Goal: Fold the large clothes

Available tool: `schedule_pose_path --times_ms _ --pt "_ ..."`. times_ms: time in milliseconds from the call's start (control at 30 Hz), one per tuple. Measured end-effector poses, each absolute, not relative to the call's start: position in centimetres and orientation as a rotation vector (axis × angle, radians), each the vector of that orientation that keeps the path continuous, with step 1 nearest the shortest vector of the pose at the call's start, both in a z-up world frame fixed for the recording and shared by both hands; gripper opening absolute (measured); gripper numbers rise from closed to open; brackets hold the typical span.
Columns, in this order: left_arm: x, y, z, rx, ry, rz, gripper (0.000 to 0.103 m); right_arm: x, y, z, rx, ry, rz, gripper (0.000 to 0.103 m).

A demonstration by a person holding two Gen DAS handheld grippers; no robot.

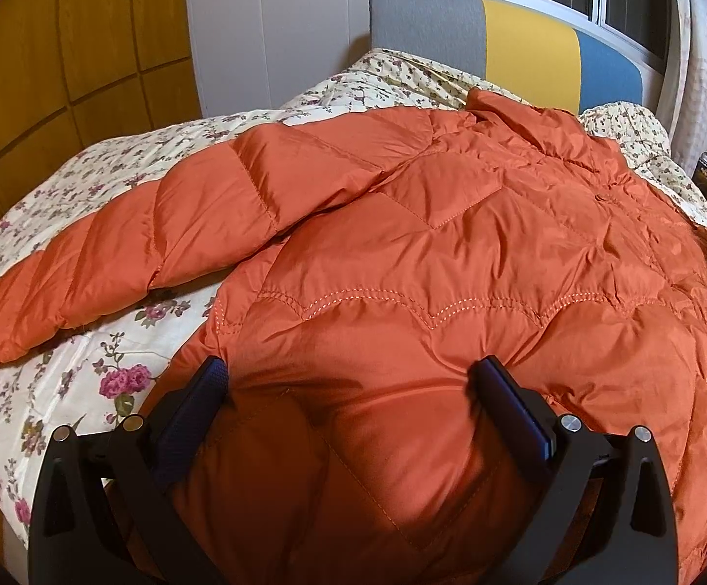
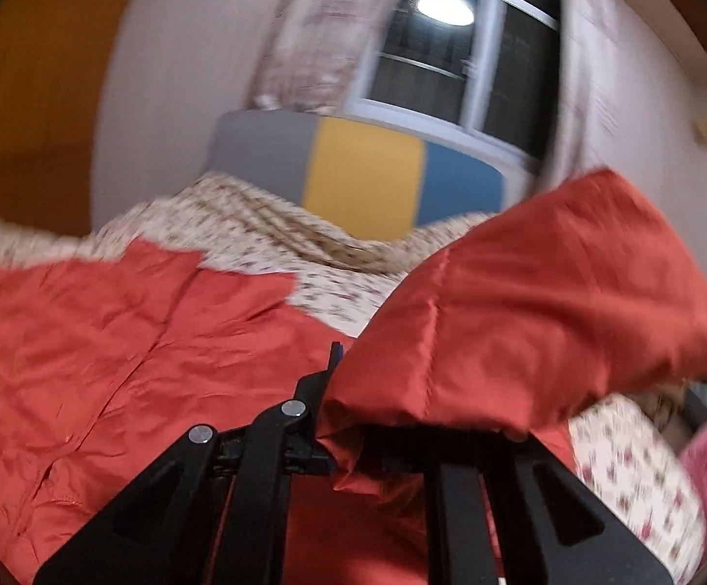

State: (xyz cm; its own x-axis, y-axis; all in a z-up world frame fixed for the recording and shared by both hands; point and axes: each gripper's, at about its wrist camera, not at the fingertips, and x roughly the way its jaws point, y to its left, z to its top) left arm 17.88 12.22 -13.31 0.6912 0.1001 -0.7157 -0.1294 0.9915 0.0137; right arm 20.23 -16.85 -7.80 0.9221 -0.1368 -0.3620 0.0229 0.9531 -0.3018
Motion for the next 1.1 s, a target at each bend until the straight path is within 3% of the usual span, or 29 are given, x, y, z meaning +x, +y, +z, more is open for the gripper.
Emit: schedule_pose_path --times_ms 200,467,600,667,700,767,933,1100 --pt "17.8 12.2 -13.4 -0.040 0.794 0.128 0.100 22.1 -9.2 -12.3 -0.635 0.392 0.029 0.009" --pt "17.8 12.2 -13.4 -0.040 0.792 0.128 0.100 22.7 -5.5 -17.0 -0.797 0.437 0.321 0.008" --pt "17.9 12.1 -13.3 -0.030 0.795 0.135 0.100 24.2 -5.6 -17.4 -0.809 0.490 0.384 0.016" --pt "18.0 11.7 -13.0 0.001 0.811 0.151 0.100 24.7 -6.4 -16.5 -0.762 0.516 0.402 0.032" --pt "18.2 11.4 -12.5 0.020 0.830 0.158 0.100 24.6 -7.6 -15.4 -0.691 0.524 0.436 0.050" --pt "17.8 11.1 -10.7 0.036 0.808 0.177 0.100 23.6 -9.7 -13.1 -0.582 0.498 0.467 0.066" --pt "17.1 8.8 -4.2 -0.044 0.564 0.230 0.100 21.2 -17.4 -8.8 -0.256 0.457 0.454 0.066" --pt "22.8 3.2 -4.2 -0.037 0.632 0.011 0.100 21.7 -23.4 -7.7 0.014 0.514 0.242 0.064"
